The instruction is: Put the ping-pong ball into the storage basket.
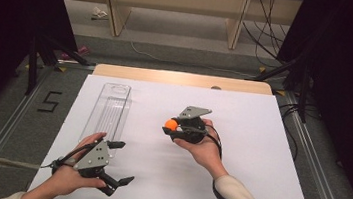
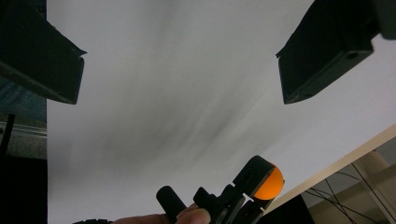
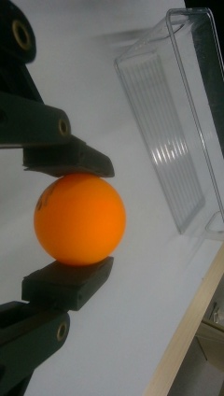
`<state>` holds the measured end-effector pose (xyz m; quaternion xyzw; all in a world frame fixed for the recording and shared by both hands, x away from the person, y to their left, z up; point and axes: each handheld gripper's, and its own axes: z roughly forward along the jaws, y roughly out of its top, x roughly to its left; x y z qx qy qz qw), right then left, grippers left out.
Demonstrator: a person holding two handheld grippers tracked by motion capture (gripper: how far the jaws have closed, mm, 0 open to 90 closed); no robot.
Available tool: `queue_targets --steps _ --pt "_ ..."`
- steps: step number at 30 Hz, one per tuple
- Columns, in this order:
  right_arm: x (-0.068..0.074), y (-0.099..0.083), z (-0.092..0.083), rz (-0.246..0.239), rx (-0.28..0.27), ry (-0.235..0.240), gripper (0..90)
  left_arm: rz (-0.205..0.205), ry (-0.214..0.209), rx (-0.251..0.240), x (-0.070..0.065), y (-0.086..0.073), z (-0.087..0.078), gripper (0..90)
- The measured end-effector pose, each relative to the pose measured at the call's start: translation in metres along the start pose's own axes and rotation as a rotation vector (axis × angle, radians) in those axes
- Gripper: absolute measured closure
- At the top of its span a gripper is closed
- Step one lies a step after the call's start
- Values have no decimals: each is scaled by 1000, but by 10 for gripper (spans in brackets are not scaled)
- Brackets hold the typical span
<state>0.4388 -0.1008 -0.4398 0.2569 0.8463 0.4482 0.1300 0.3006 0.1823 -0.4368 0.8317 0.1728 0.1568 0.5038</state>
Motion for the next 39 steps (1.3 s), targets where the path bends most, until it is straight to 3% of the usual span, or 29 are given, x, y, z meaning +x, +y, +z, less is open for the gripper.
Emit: queue_targets --steps 39 --pt "6 9 10 -13 -8 22 516 2 -3 0 0 0 0 0"
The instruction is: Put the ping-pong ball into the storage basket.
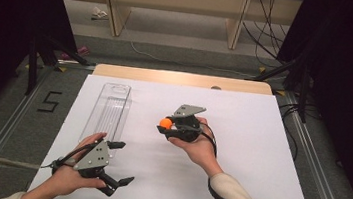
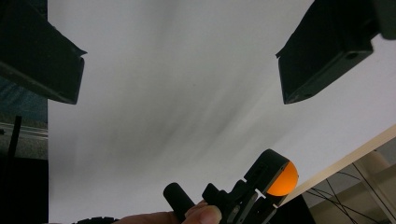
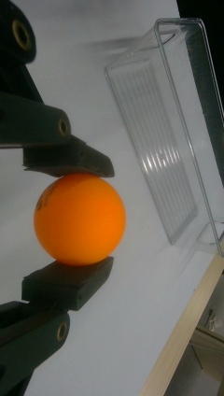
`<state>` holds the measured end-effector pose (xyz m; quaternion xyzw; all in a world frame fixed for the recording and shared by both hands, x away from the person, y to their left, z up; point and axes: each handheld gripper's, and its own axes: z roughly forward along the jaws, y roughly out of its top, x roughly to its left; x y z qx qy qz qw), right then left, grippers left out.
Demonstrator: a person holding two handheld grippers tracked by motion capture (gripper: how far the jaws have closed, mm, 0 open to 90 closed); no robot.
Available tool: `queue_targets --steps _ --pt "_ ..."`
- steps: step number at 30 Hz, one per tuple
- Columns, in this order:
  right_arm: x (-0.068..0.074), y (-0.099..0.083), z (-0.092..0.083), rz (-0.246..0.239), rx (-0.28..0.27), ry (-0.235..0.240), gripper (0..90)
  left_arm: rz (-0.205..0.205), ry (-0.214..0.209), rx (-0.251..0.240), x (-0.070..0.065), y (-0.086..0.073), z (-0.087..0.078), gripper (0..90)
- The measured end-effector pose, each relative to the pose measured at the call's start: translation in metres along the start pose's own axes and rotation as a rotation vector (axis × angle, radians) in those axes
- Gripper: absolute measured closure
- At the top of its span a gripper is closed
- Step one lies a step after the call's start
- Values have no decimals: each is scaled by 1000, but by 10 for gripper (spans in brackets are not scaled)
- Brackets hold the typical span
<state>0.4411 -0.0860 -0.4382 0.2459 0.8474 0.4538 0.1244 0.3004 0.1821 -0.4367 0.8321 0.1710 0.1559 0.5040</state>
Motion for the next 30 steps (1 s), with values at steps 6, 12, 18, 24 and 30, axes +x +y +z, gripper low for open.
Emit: queue_targets --steps 6,12,18,24,30 --pt "1 1 2 0 2 3 515 0 0 0 0 0 0 0" --pt "2 3 3 -3 0 5 516 0 1 -1 0 0 0 0" --pt "2 4 4 -3 -3 8 516 2 0 0 0 0 0 0" --pt "3 5 6 -5 -2 11 516 2 0 0 0 0 0 0" --pt "5 7 9 -8 -1 15 515 2 0 0 -1 0 0 0"
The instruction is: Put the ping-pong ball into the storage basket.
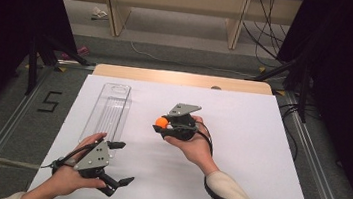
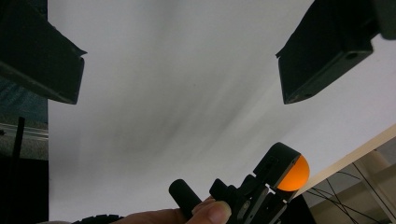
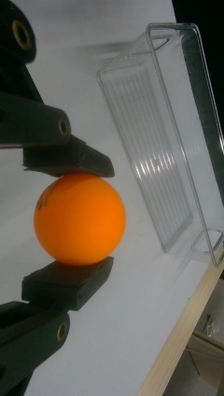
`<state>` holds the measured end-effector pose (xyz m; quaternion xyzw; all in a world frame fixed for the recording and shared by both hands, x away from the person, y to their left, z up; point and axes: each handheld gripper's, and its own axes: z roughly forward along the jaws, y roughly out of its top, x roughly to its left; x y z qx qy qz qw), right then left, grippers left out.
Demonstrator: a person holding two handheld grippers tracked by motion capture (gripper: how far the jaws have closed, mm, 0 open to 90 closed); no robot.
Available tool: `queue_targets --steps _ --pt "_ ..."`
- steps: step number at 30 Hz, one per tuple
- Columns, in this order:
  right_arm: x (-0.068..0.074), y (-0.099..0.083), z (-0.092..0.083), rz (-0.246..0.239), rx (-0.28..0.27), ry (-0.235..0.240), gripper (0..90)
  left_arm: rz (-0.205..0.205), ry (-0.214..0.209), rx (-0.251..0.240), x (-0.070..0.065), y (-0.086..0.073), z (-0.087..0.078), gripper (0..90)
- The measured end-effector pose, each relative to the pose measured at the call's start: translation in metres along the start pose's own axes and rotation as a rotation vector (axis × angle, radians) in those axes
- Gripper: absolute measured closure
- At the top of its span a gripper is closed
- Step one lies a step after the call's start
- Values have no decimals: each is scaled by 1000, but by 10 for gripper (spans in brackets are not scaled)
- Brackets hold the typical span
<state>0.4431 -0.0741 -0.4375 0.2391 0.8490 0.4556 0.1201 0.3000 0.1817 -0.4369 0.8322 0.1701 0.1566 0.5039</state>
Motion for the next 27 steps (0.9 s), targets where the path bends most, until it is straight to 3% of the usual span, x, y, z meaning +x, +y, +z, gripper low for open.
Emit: queue_targets --steps 27 --pt "3 7 7 -10 -4 7 516 -1 -1 1 0 0 0 0"
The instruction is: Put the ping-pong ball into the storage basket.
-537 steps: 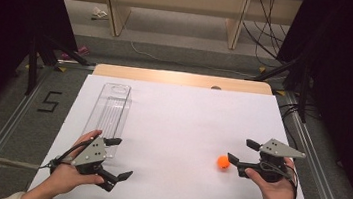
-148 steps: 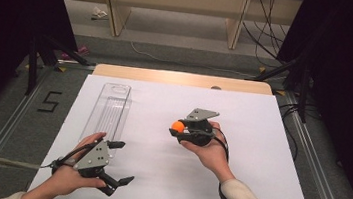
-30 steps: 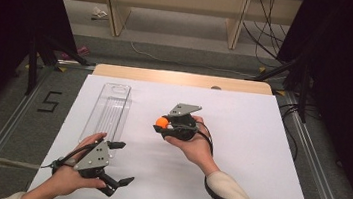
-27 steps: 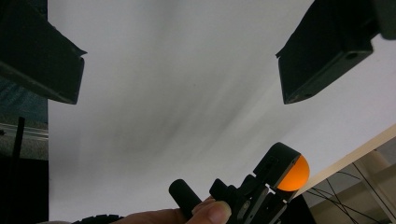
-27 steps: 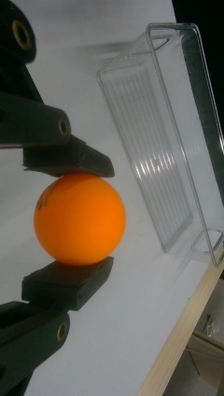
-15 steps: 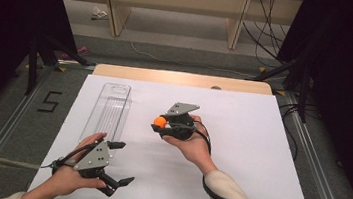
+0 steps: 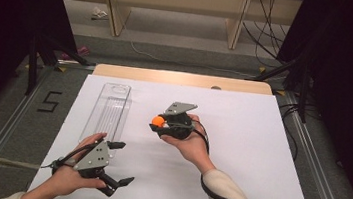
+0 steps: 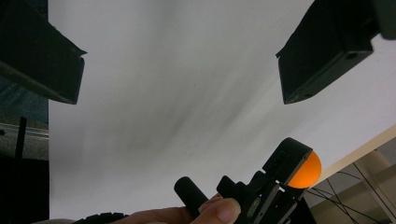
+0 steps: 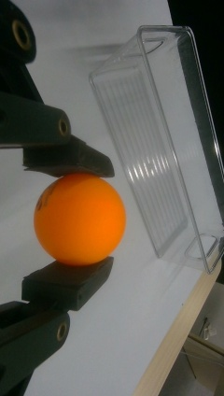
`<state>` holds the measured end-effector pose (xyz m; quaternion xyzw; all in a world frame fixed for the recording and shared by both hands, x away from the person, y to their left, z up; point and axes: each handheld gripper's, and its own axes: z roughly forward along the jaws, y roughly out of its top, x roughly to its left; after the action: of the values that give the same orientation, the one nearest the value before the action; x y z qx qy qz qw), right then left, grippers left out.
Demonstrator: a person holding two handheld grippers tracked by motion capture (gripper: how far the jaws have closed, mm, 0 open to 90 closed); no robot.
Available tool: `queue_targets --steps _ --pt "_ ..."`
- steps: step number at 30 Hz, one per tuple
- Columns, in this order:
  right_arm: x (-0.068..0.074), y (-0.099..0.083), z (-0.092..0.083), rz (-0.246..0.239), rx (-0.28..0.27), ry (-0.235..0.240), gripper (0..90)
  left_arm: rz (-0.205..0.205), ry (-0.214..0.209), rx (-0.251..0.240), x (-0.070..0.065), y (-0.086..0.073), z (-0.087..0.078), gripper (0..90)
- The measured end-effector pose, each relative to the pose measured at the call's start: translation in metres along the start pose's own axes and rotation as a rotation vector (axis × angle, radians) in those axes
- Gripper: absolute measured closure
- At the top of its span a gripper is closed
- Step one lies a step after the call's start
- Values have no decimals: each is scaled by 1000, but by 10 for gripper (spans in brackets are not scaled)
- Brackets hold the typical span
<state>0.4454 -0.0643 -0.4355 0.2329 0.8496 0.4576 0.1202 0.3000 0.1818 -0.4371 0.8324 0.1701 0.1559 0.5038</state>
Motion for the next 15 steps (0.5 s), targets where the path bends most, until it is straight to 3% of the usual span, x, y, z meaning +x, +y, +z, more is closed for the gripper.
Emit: queue_targets --steps 15 --pt "1 4 3 2 -6 5 516 1 -2 1 0 0 1 0"
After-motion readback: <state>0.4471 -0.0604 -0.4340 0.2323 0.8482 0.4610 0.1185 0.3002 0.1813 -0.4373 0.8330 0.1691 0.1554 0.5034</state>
